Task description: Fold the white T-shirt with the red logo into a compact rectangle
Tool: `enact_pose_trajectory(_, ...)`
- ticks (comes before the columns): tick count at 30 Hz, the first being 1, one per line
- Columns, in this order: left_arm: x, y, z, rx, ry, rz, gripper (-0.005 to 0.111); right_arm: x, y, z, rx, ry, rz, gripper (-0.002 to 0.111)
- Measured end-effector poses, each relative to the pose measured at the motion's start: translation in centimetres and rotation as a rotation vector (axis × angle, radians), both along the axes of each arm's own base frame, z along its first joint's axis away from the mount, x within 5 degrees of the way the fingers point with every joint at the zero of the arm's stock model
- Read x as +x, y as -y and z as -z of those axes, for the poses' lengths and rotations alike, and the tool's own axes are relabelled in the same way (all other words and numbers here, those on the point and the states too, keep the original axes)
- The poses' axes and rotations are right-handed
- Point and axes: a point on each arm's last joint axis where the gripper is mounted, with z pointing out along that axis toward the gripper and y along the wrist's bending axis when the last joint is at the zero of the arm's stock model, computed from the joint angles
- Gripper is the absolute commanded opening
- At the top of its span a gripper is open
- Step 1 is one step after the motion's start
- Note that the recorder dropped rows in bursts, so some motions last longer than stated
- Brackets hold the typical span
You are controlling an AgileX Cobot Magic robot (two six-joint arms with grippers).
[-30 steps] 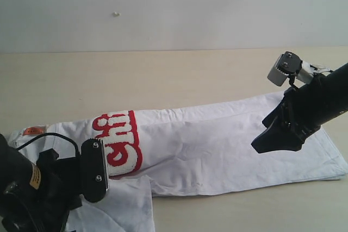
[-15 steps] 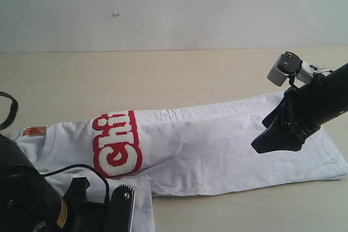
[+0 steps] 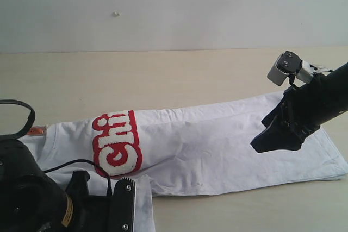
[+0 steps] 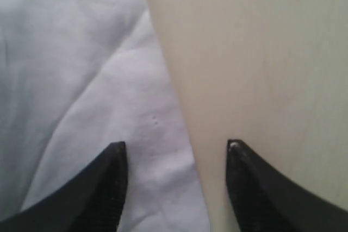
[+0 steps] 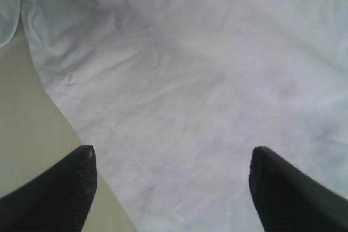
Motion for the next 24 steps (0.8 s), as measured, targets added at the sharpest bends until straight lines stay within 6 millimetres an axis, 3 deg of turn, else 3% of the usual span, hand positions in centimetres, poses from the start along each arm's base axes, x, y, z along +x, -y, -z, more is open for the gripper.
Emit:
enact_pose_trajectory(6,0.8,-0.3,0.2,0.050,0.068,-0.032,0.076,0.0,0.0,0.0,0.000,0.000,0.000,0.074)
enact_pose_trajectory(9,1.0,-0.2,0.5,0.071,0.071,-0.039,0.074,0.0,0.0,0.0,0.000,0.000,0.000,0.074)
enact_pose_trajectory(12,1.3,0.0,0.8,0.084,0.064,-0.056,0.057,0.0,0.0,0.0,0.000,0.000,0.000,0.074)
enact_pose_trajectory(13,1.3,0.1,0.9,0.084,0.063,-0.065,0.046,0.0,0.0,0.0,0.000,0.000,0.000,0.074)
enact_pose_trajectory(14,1.3,0.2,1.0,0.086,0.060,-0.072,0.023,0.0,0.0,0.0,0.001,0.000,0.001,0.074)
enact_pose_trajectory(15,1.4,0.2,1.2,0.089,0.057,-0.091,0.008,0.0,0.0,0.0,0.001,0.000,0.001,0.074)
enact_pose_trajectory(16,1.4,0.2,1.3,0.091,0.059,-0.092,0.002,0.0,0.0,0.0,0.001,0.000,0.001,0.074)
enact_pose_trajectory(20,1.5,0.0,1.5,0.118,0.063,-0.082,0.000,0.0,0.0,0.0,0.001,0.000,0.001,0.074)
enact_pose_trajectory(24,0.7,-1.4,-0.1,0.241,0.011,-0.134,0.000,0.0,0.0,0.0,0.001,0.000,0.001,0.074)
